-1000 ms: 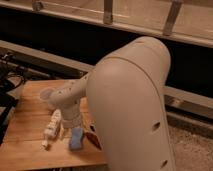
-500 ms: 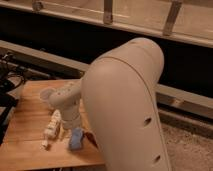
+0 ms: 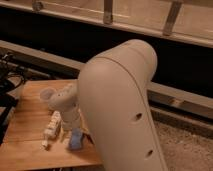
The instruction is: Place the white sponge in the ceramic bowl
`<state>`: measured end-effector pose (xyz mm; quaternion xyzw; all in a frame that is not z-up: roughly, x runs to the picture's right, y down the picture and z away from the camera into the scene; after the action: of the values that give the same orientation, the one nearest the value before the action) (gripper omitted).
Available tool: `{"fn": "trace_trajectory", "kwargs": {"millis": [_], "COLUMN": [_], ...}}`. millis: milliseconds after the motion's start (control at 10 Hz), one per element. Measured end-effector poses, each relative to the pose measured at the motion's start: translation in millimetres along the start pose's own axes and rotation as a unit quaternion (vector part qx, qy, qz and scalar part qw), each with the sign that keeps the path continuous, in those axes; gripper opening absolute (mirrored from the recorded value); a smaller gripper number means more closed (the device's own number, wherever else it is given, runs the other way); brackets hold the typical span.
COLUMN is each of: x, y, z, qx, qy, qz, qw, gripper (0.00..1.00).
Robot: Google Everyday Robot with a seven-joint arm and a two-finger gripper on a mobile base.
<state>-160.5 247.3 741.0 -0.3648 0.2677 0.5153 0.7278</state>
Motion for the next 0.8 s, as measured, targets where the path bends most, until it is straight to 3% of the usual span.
{"fn": "trace_trajectory", "kwargs": {"millis": [300, 600, 800], "x": [-7, -15, -17], "y": [11, 28, 24], "z": [-18, -16, -13], "qx": [-0.004, -0.002, 0.002], "qy": [-0.029, -0.021, -0.024], "qz": [-0.042, -0.083, -0.094], "qw": [0.9987, 0.9963, 0.9953], "gripper": [0.80, 0.80, 0.80]}}
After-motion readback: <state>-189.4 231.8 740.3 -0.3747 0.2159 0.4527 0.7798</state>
